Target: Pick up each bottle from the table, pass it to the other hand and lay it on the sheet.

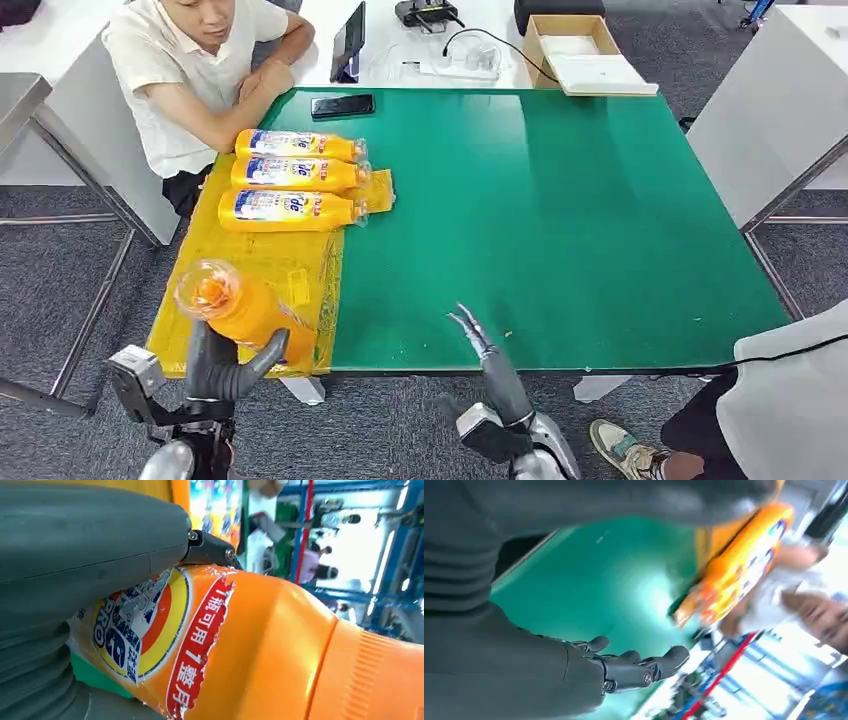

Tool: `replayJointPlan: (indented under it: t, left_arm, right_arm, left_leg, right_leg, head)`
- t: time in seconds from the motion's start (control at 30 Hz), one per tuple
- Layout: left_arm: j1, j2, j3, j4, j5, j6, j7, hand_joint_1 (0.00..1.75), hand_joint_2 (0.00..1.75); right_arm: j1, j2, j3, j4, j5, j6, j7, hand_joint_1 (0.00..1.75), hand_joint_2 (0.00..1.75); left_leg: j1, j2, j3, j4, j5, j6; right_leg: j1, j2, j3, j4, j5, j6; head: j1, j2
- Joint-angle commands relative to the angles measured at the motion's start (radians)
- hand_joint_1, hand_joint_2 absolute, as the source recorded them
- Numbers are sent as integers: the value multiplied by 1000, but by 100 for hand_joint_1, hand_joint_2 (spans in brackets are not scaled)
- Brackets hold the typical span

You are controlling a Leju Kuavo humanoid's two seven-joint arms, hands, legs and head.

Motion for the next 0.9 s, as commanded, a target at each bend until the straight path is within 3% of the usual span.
replayJointPlan:
  t: [0.03,0.73,0.87,0.9]
  left_arm:
    - [-70,23,30,1,5,1,16,175,175]
    - [-84,37,11,15,-24,26,12,175,175]
    - [-157,77,-32,90,-370,241,-6,175,175]
    - [-210,105,-58,183,-672,366,64,175,175]
  right_arm:
    - [12,24,-98,53,-9,16,-22,0,0]
    - [4,31,-97,67,-13,17,-27,0,0]
    - [-10,42,-97,84,-17,15,-38,0,0]
    - [-21,47,-97,92,-13,23,-42,0,0]
  left_leg:
    - [1,0,1,0,0,-1]
    - [1,1,1,-1,0,-1]
    - [1,0,3,0,0,-2]
    - [1,0,2,-1,0,-2]
  right_leg:
    - [1,-1,1,0,0,-1]
    - [1,-1,1,0,0,-1]
    - [2,-2,3,0,-1,-2]
    - [1,-2,2,0,0,-2]
  head:
    - [0,0]
    - [0,0]
    - [0,0]
    - [0,0]
